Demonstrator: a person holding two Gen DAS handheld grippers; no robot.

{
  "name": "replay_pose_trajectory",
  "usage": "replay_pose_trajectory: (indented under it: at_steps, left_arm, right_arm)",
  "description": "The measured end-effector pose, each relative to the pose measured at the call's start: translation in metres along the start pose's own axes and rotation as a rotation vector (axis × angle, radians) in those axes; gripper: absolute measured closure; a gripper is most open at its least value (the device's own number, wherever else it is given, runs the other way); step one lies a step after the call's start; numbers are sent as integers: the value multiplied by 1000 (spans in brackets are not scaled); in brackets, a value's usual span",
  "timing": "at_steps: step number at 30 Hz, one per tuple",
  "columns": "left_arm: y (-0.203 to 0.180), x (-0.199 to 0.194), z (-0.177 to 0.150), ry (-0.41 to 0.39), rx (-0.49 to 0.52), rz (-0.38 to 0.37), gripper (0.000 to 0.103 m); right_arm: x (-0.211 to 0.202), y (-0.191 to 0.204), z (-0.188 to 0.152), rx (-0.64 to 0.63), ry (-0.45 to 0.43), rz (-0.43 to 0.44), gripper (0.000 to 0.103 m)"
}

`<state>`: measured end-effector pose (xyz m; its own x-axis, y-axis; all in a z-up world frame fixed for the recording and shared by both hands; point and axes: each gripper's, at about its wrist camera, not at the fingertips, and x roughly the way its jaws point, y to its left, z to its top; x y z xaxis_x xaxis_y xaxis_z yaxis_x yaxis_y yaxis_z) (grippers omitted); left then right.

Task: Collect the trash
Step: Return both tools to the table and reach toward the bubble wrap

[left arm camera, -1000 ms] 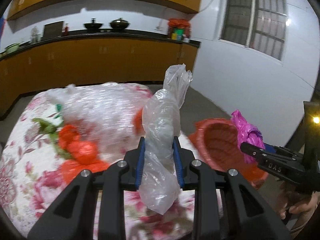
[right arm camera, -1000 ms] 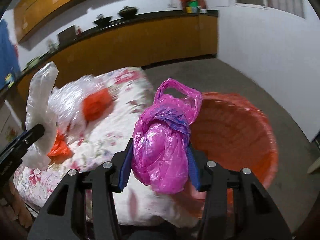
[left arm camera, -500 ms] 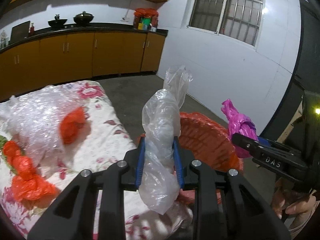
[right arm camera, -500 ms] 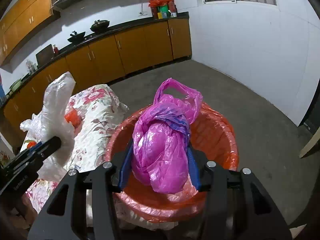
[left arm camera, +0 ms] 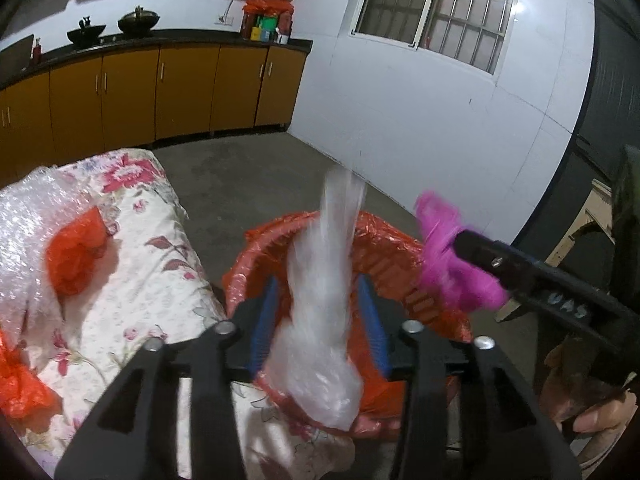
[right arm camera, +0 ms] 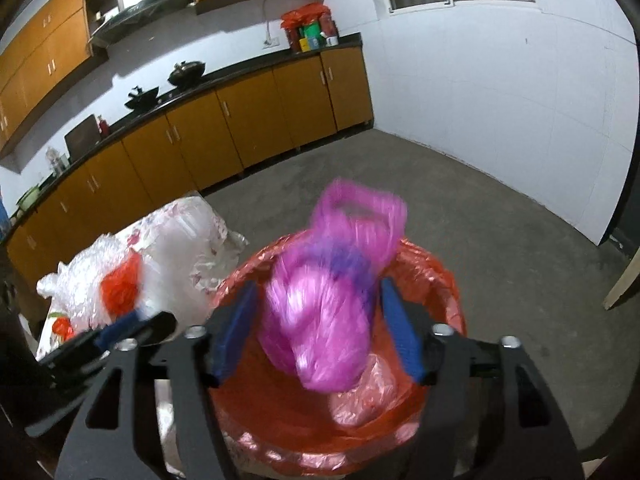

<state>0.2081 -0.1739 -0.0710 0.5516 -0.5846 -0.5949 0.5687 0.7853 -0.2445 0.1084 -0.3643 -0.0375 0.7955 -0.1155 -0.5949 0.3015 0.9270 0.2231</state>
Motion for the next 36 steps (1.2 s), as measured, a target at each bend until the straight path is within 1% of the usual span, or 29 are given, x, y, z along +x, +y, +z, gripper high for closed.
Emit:
replay_pose_trajectory:
  at_steps: [1, 4, 7, 8, 10, 11, 15, 18, 19, 22, 26, 27, 30, 34, 36]
  left_arm:
    - [1, 2, -1, 6, -3, 2, 53]
    - [7, 4, -7, 23, -17, 13, 52]
    - [18, -2, -12, 25, -31, 50, 50]
    - [22, -7, -14, 16, -32, 79, 48]
    - [29, -19, -17, -9, -31, 139, 40]
    - [34, -27, -20, -24, -33, 182, 38]
    - [54, -55, -28, -65, -32, 290, 33]
    - [77, -81, -37, -99, -39, 385, 32]
    - [81, -87, -39, -103, -43, 403, 32]
    - [110, -115, -48, -126, -83, 490, 32]
    - [148, -144, -58, -145, -158, 578, 32]
    - [156, -149, -61, -146, -173, 595, 32]
    - [184, -162, -70, -137, -237, 634, 32]
    - [212, -174, -76, -128, -281, 664, 32]
    - [218, -181, -84, -132, -292, 675, 32]
  right_arm:
    - [0, -1, 1, 4, -1, -4, 28]
    - [0, -8, -2, 14, 2, -17, 28]
    - [-2, -8, -6, 10, 3, -25, 27]
    - [-3, -6, -7, 3, 2, -23, 27]
    - [-4, 0, -3, -13, -5, -12, 27]
    - [-2, 6, 2, -20, -6, -7, 27]
    - [-2, 36, 3, -71, -5, 46, 27]
    - [1, 71, 1, -124, 4, 114, 27]
    - [2, 83, 1, -139, 7, 137, 27]
    - [5, 118, -2, -192, 17, 200, 27]
    - [10, 169, -8, -270, 38, 293, 27]
    - [13, 185, -12, -293, 49, 322, 27]
    - [20, 219, -23, -341, 76, 366, 28]
    - [31, 248, -27, -361, 94, 389, 30]
    - [37, 260, -27, -367, 95, 396, 30]
